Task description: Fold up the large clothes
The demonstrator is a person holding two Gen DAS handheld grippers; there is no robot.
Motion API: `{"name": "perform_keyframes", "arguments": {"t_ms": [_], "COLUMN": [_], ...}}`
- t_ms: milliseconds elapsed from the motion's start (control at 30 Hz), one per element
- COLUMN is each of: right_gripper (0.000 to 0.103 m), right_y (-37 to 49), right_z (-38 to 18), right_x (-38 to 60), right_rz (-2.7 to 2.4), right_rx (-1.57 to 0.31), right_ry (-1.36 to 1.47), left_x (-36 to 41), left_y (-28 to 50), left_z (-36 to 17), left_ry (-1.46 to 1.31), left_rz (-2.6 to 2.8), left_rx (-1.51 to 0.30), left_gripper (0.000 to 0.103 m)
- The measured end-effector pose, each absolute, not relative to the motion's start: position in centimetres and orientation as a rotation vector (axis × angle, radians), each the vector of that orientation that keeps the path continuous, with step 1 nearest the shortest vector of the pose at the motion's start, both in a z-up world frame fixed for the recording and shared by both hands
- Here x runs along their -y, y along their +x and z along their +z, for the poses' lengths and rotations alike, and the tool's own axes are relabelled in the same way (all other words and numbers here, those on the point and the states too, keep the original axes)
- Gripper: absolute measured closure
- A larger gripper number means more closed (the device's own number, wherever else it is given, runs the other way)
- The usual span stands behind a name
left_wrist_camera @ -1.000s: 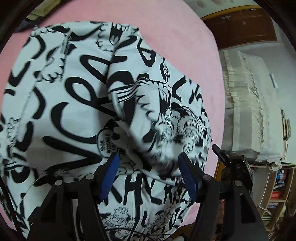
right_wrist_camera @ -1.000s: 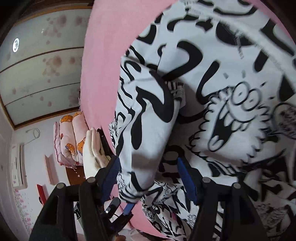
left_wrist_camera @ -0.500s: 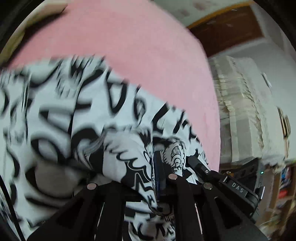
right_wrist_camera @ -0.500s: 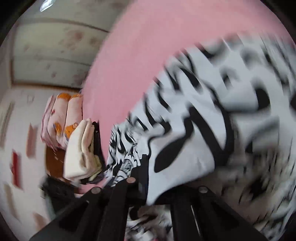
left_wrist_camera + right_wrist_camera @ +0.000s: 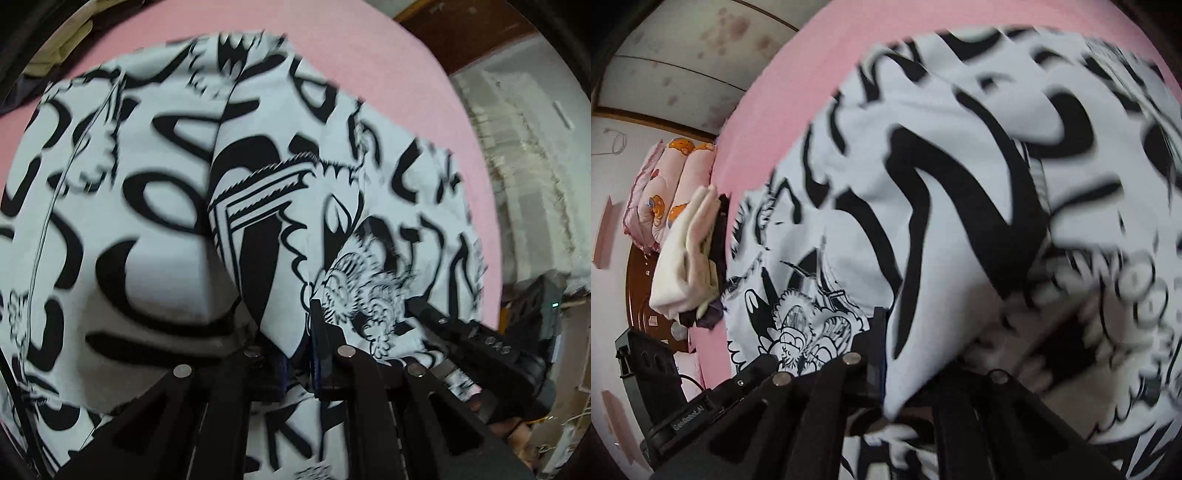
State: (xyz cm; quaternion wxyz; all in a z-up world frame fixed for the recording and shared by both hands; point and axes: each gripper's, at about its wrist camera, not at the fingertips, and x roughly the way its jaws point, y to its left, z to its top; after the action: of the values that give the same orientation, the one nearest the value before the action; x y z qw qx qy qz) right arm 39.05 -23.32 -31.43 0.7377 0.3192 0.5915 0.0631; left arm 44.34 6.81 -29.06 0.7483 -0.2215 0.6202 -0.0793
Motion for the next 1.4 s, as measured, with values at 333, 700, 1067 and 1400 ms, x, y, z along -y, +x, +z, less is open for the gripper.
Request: {"name": "perform_keyframes", "arguments": {"t_ms": [333, 700, 1067, 1400], "right_gripper": [0.077, 0.072, 0.076, 0.103], "right_y": [36.7, 35.1, 42.6, 51.8], "right_z": [-28.8, -23.2, -20.2, -26.9], "right_x": [23.6, 24.3, 23.3, 16.6], "right_rz": [0.075, -0.121, 0.070, 0.335], "right_rx": [-1.282, -1.145, -0.888, -0.908], "right_ry": [0.511, 0.308, 0.396, 0.309], "left_x": [-5.6, -6.8, -4.0, -1.0], "left_y": [45.5, 45.4, 51.2, 59.6], "left_z": [-29.3, -23.1, -17.6, -25.3], "left_ry": [-0.296, -0.236, -0.111, -0.119], "left_rz": [-0.128, -0.001, -0.118, -0.105], "left_rx": [-1.331, -1.235, -1.065, -1.184], "left_gripper": [0.072, 0.059, 0.083, 0.096]}}
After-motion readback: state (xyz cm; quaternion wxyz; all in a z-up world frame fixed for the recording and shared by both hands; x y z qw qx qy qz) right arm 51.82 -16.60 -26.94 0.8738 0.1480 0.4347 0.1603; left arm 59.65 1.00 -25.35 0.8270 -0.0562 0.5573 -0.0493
